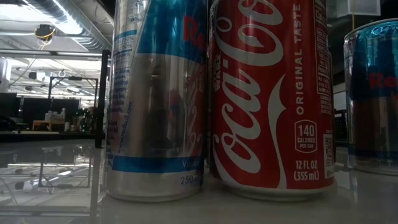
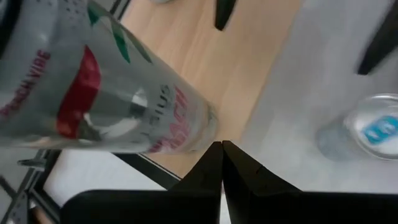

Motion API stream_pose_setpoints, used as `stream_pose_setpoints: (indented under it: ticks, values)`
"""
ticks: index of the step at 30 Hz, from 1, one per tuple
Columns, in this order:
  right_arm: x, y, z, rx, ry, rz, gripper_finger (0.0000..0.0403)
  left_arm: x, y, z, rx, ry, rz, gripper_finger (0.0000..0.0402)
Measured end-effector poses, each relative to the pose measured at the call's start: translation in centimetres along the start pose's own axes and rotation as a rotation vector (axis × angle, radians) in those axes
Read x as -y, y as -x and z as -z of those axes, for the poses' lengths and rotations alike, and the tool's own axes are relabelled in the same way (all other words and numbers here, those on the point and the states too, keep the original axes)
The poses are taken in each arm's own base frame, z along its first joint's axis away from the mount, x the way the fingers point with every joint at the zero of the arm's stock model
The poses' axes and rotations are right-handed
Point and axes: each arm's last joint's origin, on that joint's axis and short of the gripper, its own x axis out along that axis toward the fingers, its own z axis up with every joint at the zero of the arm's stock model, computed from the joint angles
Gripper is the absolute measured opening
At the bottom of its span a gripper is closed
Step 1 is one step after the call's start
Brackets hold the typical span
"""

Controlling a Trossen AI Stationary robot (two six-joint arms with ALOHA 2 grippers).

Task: Place canned beverage on shelf
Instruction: Put the left white soda can on the shelf

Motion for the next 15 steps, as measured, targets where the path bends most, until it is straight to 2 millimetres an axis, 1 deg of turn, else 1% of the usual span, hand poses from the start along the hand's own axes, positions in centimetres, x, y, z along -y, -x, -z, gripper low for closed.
stream_pose_setpoints:
  ticks: [7,15]
  values:
    - [0.0,0.0,0.0,0.0,0.0,0.0,0.0392,-0.2,-1.2,0.1,0.011,0.01,-0.051,0.0]
    - [0.0,0.0,0.0,0.0,0.0,0.0,0.0392,-0.8,-2.1,-0.1,0.018,0.029,-0.104,0.0]
